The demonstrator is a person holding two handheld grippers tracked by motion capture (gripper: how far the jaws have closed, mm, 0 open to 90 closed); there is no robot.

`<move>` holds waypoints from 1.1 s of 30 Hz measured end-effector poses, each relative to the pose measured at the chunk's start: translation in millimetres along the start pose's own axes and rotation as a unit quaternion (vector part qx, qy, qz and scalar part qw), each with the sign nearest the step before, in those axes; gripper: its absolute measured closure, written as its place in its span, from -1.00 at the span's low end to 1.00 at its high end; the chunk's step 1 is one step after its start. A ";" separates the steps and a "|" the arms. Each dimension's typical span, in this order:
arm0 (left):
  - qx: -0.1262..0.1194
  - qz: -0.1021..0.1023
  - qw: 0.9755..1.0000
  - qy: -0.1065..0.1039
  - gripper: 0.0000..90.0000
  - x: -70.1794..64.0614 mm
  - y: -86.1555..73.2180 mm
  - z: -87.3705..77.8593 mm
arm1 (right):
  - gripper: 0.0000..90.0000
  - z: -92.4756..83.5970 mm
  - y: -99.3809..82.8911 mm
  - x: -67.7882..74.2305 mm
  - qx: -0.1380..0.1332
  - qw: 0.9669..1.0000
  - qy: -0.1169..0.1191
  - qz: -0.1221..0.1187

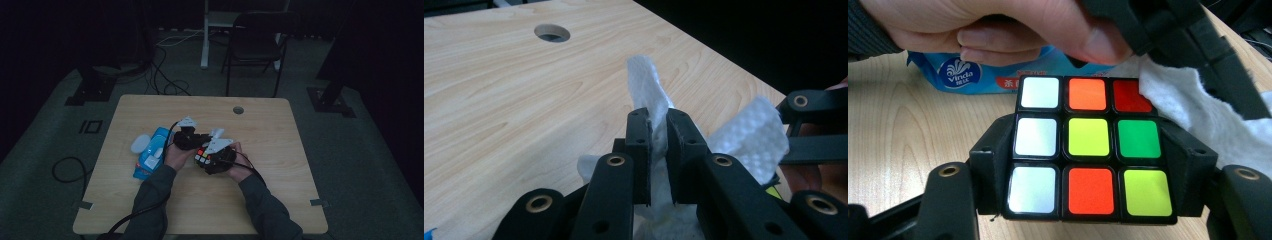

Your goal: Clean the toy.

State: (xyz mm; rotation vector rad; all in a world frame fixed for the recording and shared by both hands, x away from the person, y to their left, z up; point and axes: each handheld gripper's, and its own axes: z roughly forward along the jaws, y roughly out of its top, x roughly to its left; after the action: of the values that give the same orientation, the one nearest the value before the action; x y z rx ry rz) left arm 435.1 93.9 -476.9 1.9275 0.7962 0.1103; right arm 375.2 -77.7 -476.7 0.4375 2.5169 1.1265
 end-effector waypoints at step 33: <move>-0.010 -0.022 1.000 -0.009 0.83 3.7 -5.5 -1.7 | -0.25 -7.6 -2.6 -0.2 -0.004 1.000 -0.004 -0.015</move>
State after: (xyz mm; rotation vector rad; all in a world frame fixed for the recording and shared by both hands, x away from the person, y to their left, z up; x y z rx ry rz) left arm 434.7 98.8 -481.6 1.8882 0.8222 0.0735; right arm 371.7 -84.4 -473.9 0.4004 2.5030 1.1198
